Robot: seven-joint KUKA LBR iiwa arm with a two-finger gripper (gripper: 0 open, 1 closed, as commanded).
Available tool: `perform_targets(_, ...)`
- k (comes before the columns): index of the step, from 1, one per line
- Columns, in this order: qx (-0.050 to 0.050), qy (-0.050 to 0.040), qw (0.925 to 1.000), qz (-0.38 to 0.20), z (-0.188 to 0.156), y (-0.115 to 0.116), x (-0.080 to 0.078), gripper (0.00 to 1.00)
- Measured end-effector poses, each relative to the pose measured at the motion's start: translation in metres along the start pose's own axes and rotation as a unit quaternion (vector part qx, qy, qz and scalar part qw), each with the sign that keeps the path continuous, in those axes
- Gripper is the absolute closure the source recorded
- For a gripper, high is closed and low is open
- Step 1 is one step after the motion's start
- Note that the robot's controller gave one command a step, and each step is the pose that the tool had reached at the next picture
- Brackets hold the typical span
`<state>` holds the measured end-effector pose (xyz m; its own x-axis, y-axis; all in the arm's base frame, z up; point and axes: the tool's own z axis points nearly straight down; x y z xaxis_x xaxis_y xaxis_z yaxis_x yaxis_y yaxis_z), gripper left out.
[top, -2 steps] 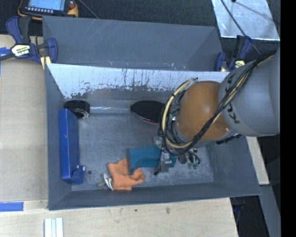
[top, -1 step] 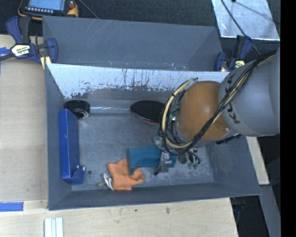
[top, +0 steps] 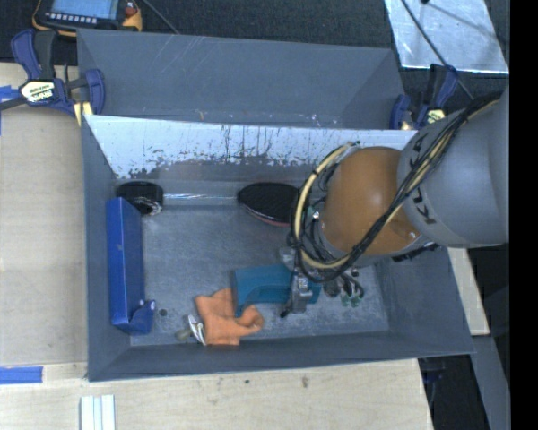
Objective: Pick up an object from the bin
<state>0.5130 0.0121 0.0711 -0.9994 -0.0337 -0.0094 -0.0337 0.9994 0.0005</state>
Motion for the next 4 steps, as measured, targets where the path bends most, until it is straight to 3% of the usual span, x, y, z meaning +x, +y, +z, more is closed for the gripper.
perform_targets(4,0.000,0.0000,1.0000,0.000,0.0000,-0.0001,0.0000,1.00)
